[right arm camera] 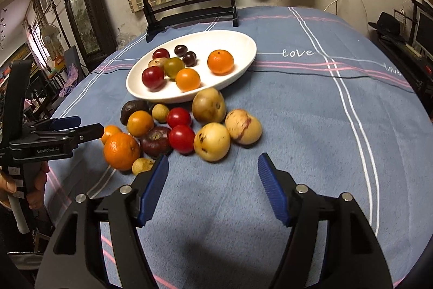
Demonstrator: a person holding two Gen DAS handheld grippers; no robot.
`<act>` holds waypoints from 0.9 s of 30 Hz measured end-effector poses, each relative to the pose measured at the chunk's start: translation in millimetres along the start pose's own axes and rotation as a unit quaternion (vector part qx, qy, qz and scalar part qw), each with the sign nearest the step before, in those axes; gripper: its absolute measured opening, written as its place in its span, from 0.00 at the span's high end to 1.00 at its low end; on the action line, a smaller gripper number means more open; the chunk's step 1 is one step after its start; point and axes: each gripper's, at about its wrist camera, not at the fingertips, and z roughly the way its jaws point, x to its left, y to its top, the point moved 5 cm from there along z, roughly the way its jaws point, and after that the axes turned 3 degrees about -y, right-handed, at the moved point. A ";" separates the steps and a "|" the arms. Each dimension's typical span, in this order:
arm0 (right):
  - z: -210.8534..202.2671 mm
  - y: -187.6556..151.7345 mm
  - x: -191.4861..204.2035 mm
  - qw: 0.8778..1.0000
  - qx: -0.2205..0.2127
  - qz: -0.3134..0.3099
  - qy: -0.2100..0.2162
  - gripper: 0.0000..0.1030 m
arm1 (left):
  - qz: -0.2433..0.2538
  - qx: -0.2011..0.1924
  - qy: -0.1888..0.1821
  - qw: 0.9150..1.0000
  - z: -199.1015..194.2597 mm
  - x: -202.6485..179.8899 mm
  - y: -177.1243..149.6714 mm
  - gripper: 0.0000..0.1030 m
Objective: Organize fruits
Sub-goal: 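Grasp an orange round fruit with the left tool while the right tool grasps a pale yellow fruit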
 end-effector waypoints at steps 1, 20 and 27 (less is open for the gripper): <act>0.8 -1.2 -0.3 1.000 0.002 0.002 0.001 0.33 | 0.000 0.001 -0.001 1.000 -0.1 -0.2 -1.6 0.10; 2.1 -9.7 2.5 1.000 0.011 0.010 0.023 0.33 | 0.040 0.041 -0.005 0.998 20.3 -5.8 -28.3 0.09; 0.5 -9.1 0.3 0.999 0.011 0.017 0.029 0.33 | 0.056 0.046 0.005 0.997 32.6 -11.2 -22.7 0.09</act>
